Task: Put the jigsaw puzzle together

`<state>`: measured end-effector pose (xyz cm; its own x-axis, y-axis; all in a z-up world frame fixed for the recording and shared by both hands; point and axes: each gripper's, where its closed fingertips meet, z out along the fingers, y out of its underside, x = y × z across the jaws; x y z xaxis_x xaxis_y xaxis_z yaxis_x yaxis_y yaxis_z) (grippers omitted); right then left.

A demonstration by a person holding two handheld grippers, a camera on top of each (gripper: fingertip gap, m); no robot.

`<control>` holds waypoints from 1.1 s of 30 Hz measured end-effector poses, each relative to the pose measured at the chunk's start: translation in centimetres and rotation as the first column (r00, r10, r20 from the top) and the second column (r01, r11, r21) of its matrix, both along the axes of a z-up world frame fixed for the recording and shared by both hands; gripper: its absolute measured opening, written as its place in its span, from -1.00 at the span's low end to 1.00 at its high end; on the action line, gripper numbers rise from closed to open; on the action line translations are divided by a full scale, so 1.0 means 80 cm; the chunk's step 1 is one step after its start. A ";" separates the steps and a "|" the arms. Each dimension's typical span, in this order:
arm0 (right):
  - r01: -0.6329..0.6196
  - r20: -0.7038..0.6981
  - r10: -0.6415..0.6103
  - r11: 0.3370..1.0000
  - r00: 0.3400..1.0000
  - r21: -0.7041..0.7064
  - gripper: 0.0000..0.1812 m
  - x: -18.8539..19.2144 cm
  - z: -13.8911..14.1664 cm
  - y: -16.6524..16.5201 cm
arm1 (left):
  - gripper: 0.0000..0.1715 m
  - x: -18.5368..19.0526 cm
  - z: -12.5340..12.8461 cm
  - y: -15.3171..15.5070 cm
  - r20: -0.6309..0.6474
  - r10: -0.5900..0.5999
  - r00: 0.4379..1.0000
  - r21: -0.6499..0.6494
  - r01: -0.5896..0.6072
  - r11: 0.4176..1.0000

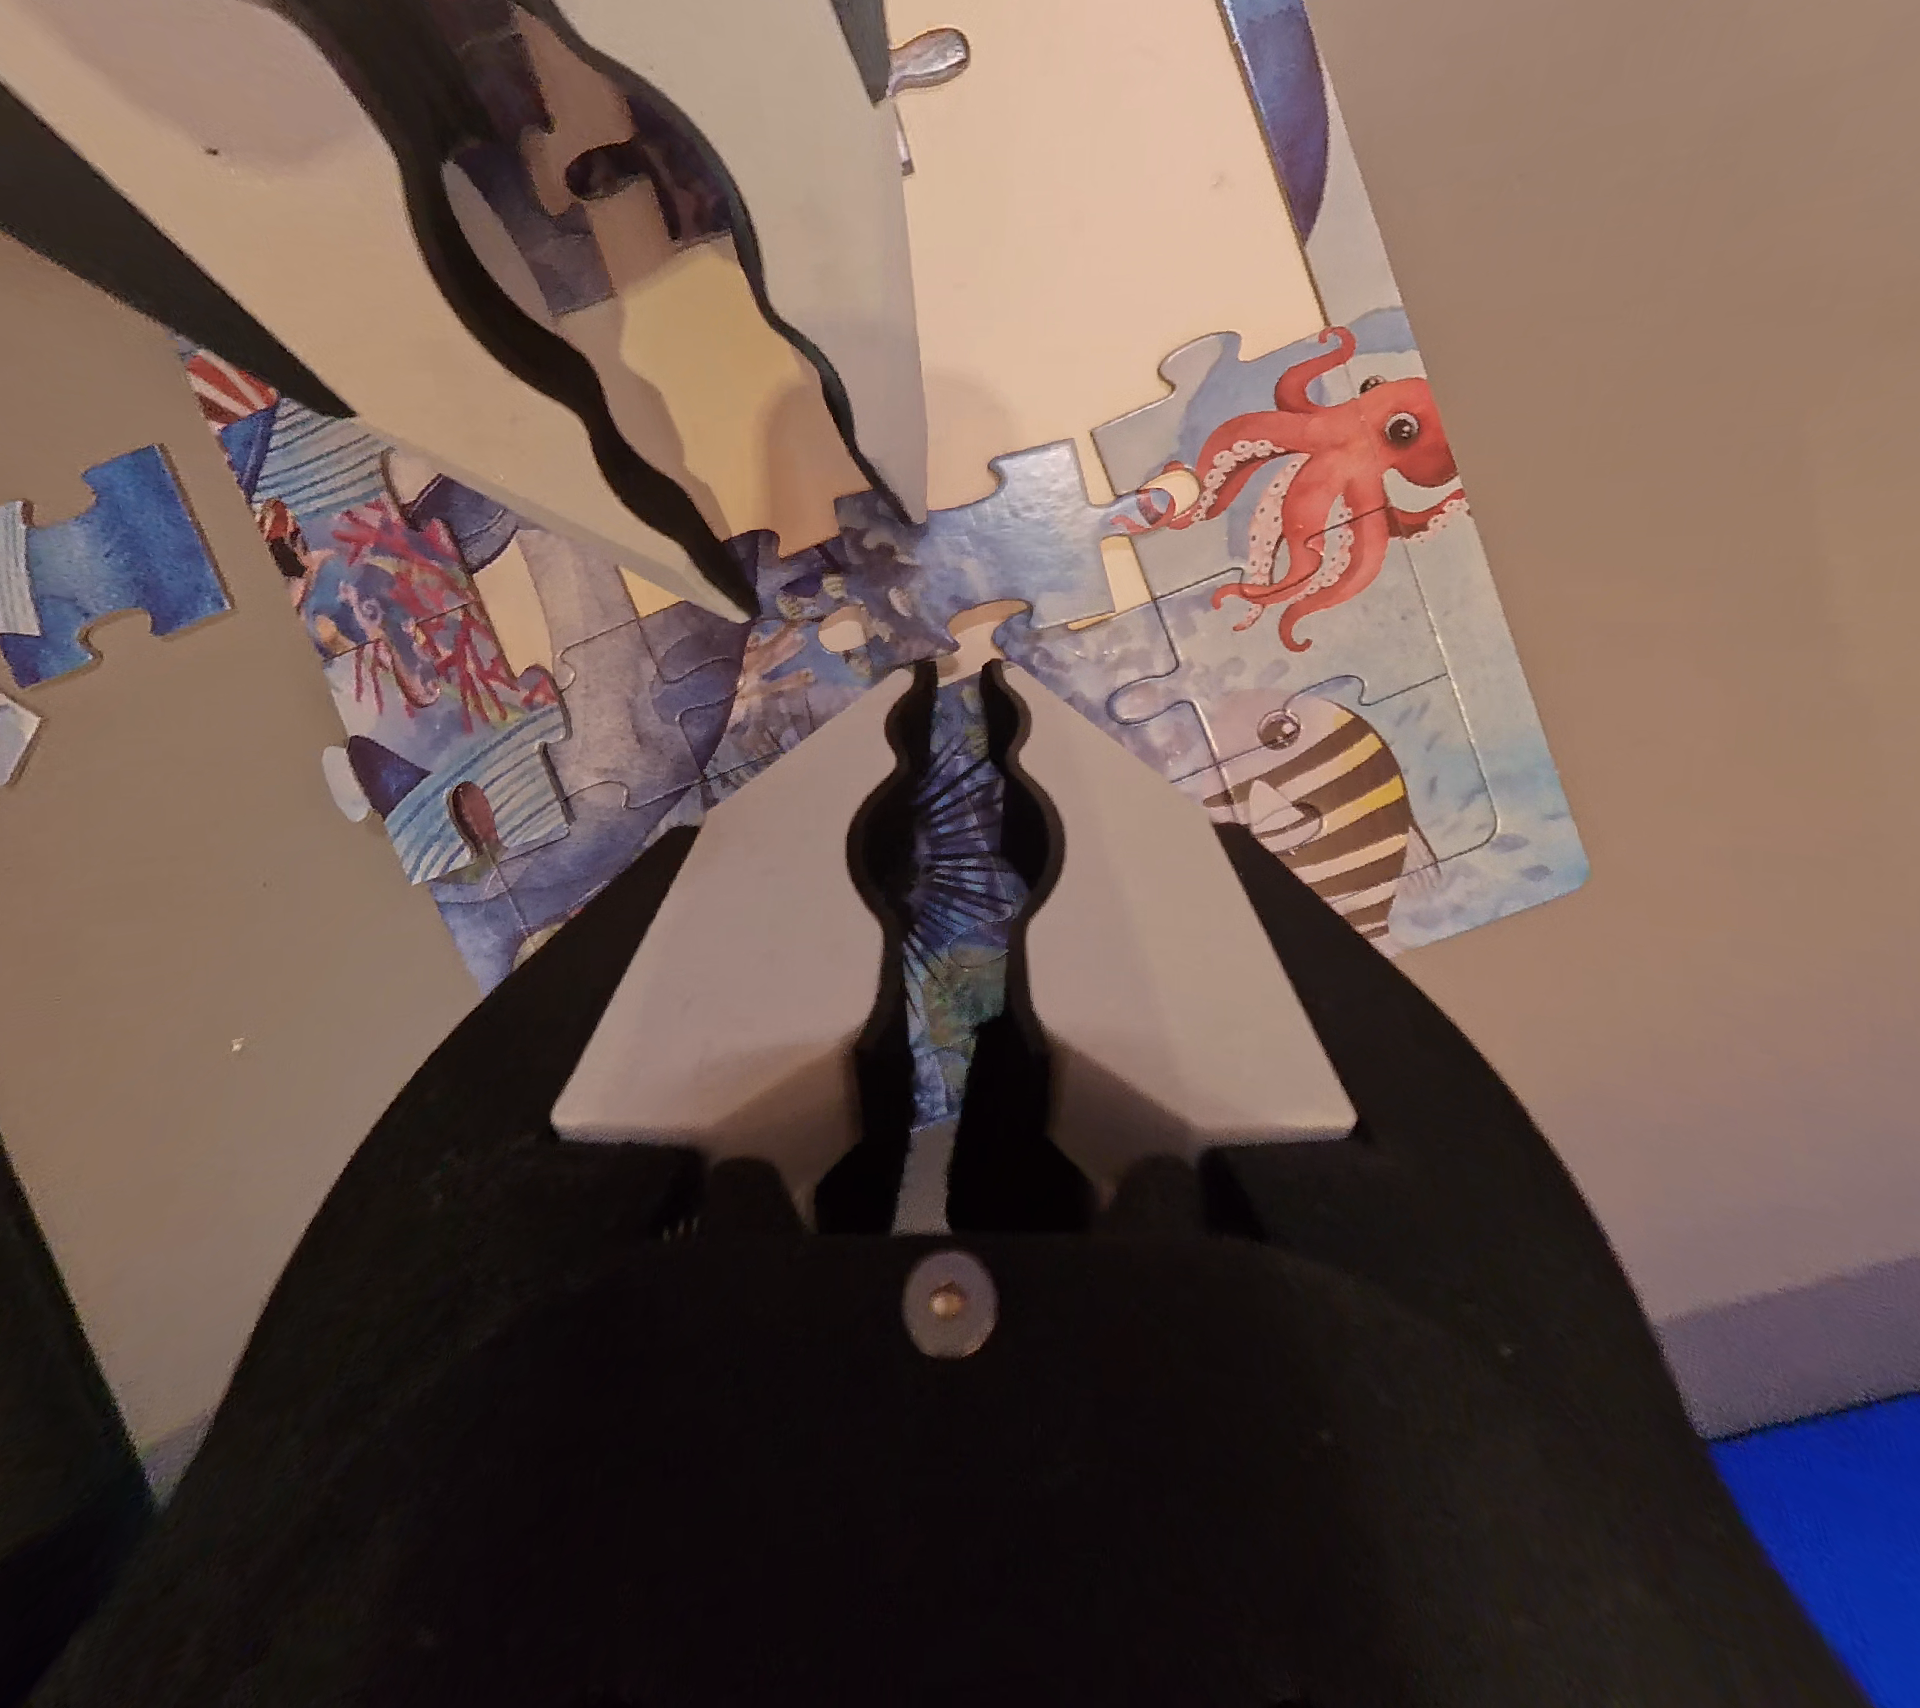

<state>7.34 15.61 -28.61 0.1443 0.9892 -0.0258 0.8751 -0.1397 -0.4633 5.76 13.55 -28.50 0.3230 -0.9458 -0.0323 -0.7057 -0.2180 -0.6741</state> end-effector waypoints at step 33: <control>0.031 -0.014 -0.030 0.999 0.999 0.023 -0.81 0.004 0.005 0.004 | -0.73 0.001 -0.001 -0.002 -0.008 0.007 1.000 0.005 -0.007 1.000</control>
<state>7.64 15.92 -28.25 0.1741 0.9847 -0.0047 0.8644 -0.1551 -0.4783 5.86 13.41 -28.54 0.3297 -0.9432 -0.0396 -0.7095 -0.2199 -0.6695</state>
